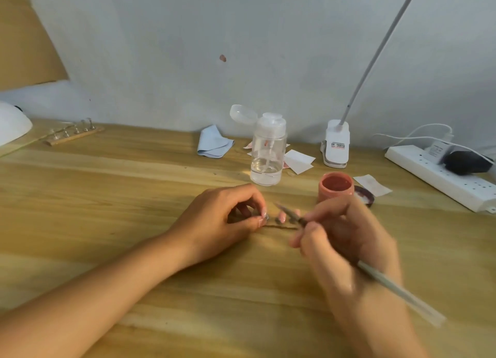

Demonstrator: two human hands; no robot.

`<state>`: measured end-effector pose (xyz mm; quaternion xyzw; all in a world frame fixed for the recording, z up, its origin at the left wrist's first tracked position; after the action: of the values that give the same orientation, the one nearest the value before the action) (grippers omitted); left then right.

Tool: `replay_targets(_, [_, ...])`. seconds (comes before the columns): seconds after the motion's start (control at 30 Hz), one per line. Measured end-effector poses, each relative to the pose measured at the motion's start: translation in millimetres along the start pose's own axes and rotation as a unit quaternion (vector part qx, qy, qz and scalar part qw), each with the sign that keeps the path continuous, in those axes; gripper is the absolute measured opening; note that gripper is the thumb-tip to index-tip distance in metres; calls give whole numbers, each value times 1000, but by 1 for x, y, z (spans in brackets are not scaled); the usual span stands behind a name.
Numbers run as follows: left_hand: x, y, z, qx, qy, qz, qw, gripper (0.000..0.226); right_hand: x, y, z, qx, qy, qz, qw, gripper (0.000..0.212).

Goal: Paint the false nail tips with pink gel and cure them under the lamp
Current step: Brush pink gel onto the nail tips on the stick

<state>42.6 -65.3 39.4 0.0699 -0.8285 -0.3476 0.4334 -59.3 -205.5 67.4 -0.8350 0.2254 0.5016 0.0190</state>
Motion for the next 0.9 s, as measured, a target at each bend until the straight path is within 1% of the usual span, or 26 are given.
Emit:
replay_targets(0.1, [0, 1, 0, 3, 6, 3, 1000, 6, 10, -8, 7, -7, -54, -2, 999, 25])
replay_targets(0.2, [-1, 0, 0, 3, 5, 6, 1000, 8, 32, -16, -5, -20, -118, -41, 992, 18])
replay_targets(0.27, [-2, 0, 0, 3, 2, 5, 1000, 10, 47, -20, -6, -25, -169, -69, 983, 22])
replay_targets(0.37, [-2, 0, 0, 5, -3, 0, 1000, 16, 31, -11, -2, 6, -115, -94, 989, 17])
replay_targets(0.47, [-2, 0, 0, 6, -6, -8, 1000, 17, 27, -9, 0, 10, -105, -134, 985, 18])
replay_targets(0.67, [-1, 1, 0, 9, -7, -3, 1000, 10, 28, -13, -1, 0, -108, -144, 984, 20])
replay_targets(0.9, [0, 1, 0, 9, -4, -5, 1000, 13, 26, -13, 0, -6, -112, -155, 982, 20])
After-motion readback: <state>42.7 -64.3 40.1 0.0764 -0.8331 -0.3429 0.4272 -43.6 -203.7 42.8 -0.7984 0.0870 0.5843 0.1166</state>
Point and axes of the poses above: each hand's wrist, its own z-axis away from the middle knuckle, its own y-axis out of the back of the hand, x = y × z, the point moved 10 cm from there along -z, towards the middle knuckle, and after that the axes turned 1 degree about y, right-handed, at the moved point
